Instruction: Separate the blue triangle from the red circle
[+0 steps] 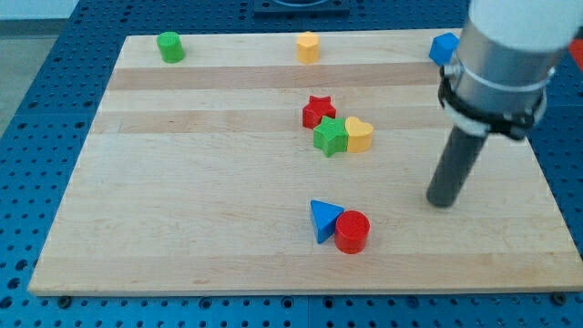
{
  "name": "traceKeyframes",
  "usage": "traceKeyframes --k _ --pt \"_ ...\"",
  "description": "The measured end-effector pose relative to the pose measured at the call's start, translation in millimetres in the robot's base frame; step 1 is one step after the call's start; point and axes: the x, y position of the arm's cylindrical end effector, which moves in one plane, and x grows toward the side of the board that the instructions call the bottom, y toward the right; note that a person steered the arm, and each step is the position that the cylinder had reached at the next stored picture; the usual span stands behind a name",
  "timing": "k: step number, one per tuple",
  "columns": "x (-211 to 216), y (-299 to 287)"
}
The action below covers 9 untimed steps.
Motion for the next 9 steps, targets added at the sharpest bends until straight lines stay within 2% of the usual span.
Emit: traceKeyframes --k 1,2,4,6,9 --pt "48.1 -24.3" --pt "77.7 -61.9" --pt "75.2 -112.6" --pt "42.8 -121.8" --pt "19.3 -150.6"
